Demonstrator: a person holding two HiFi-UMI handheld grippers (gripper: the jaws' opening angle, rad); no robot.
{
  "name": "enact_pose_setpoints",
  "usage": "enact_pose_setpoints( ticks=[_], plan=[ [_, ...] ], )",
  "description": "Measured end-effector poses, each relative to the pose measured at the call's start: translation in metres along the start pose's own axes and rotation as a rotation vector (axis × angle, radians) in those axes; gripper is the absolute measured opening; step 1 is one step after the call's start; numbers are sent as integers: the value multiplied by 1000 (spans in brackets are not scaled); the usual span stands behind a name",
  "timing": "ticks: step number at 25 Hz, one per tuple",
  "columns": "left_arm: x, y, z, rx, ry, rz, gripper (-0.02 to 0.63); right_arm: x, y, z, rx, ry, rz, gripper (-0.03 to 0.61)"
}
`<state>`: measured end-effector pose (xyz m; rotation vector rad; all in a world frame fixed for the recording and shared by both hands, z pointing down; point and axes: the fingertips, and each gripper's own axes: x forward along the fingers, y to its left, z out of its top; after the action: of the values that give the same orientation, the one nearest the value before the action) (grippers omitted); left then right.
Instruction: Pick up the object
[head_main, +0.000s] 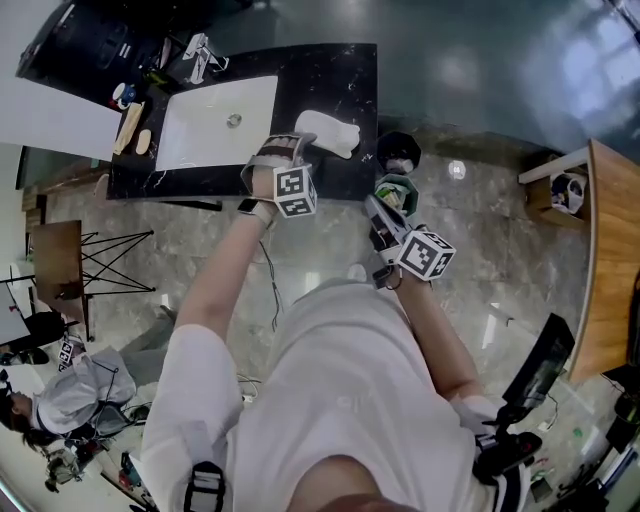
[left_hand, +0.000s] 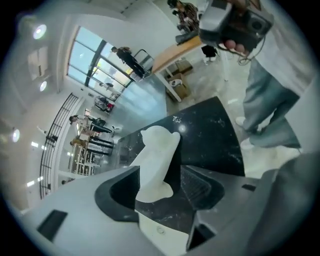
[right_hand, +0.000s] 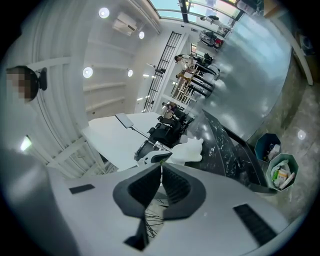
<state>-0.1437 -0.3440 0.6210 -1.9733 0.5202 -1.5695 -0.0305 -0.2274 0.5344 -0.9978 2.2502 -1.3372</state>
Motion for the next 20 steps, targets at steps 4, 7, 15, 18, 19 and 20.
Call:
enact_pose_setpoints(
  ticks=[4, 7, 15, 18, 19, 20],
  plan=[
    [19, 4, -12, 113, 58, 35, 250, 6, -1, -4, -14, 4, -8, 21],
    [28, 5, -16, 152, 89, 25, 261, 7, 3, 0, -29, -1, -9, 21],
    [46, 3, -15, 226, 125, 24, 266, 1, 2, 10, -43, -22, -35, 21],
    [46, 5, -12, 257, 125, 36, 273, -4, -1, 14, -49, -33, -48, 21],
    [46, 5, -12, 262, 126, 35, 273, -6, -2, 15, -47, -36, -52, 21],
    [46, 6, -11, 263, 127, 35, 272, -6, -3, 15, -46, -37, -56, 21]
  ],
)
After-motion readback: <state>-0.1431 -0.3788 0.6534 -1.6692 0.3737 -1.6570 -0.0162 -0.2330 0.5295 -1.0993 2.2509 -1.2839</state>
